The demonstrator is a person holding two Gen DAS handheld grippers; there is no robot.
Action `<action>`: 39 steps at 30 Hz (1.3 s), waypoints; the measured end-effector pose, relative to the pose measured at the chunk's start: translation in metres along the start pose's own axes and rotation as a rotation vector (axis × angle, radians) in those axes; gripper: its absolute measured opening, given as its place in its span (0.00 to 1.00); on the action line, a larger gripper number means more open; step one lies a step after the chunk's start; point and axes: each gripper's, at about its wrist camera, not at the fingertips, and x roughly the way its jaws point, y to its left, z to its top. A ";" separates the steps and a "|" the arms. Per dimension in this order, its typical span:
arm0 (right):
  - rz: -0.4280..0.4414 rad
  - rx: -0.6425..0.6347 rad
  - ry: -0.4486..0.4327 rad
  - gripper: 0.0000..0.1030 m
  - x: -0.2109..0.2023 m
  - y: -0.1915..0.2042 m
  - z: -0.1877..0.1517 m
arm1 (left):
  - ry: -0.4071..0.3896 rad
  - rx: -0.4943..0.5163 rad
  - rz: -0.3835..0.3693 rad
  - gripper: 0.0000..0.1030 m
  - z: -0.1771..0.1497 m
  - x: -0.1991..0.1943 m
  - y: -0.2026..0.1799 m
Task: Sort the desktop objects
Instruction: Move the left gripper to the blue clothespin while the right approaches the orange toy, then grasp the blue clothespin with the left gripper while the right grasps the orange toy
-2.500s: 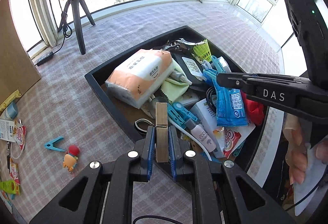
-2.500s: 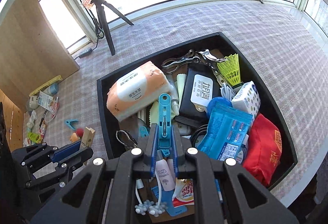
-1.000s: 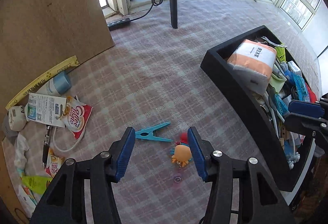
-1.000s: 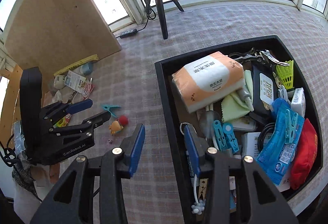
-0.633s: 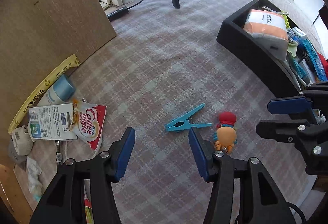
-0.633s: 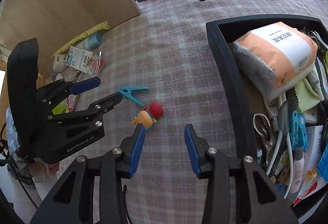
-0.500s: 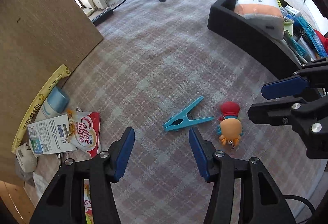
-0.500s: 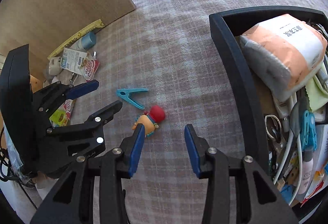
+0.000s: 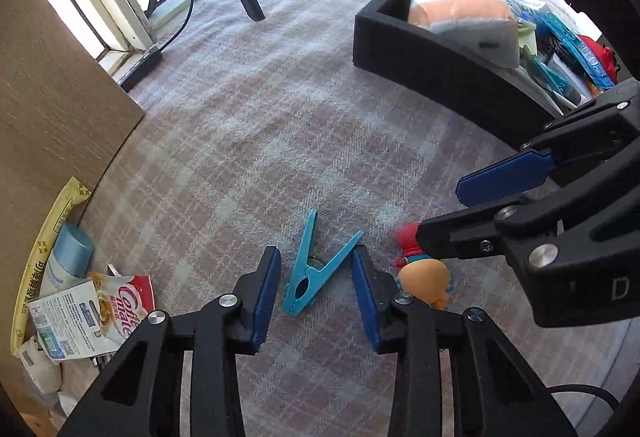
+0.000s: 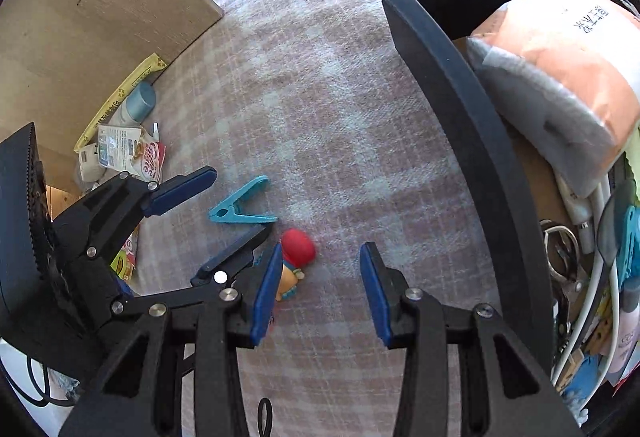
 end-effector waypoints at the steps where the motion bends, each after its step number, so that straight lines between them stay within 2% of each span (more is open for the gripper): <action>1: 0.001 -0.003 0.001 0.38 0.001 0.002 0.000 | -0.001 -0.012 0.005 0.25 -0.001 0.000 0.001; 2: -0.001 -0.009 0.004 0.38 0.003 0.005 -0.001 | 0.000 -0.024 0.001 0.20 -0.002 -0.001 0.003; 10: -0.032 -0.064 0.023 0.38 0.019 0.029 -0.008 | -0.001 -0.154 0.057 0.19 -0.026 -0.006 0.029; 14: -0.128 -0.165 -0.026 0.38 0.022 0.049 -0.014 | -0.010 -0.209 0.052 0.19 -0.035 -0.008 0.037; 15: -0.152 -0.190 -0.037 0.35 0.022 0.053 -0.017 | -0.011 -0.221 0.053 0.18 -0.037 -0.009 0.038; 17: -0.147 -0.225 -0.036 0.26 0.024 0.057 -0.021 | -0.014 -0.252 0.055 0.19 -0.041 -0.010 0.039; 23: -0.109 -0.203 -0.046 0.25 0.016 0.045 -0.025 | -0.030 -0.361 0.030 0.18 -0.054 -0.018 0.032; 29: -0.070 -0.178 -0.091 0.25 -0.019 0.021 -0.027 | -0.069 -0.334 0.047 0.18 -0.042 -0.041 0.003; 33: -0.067 -0.149 -0.142 0.25 -0.052 -0.003 -0.026 | -0.101 -0.288 0.036 0.18 -0.017 -0.058 -0.015; 39: -0.077 -0.070 -0.207 0.25 -0.094 -0.055 -0.031 | -0.133 -0.218 -0.013 0.18 0.022 -0.076 -0.068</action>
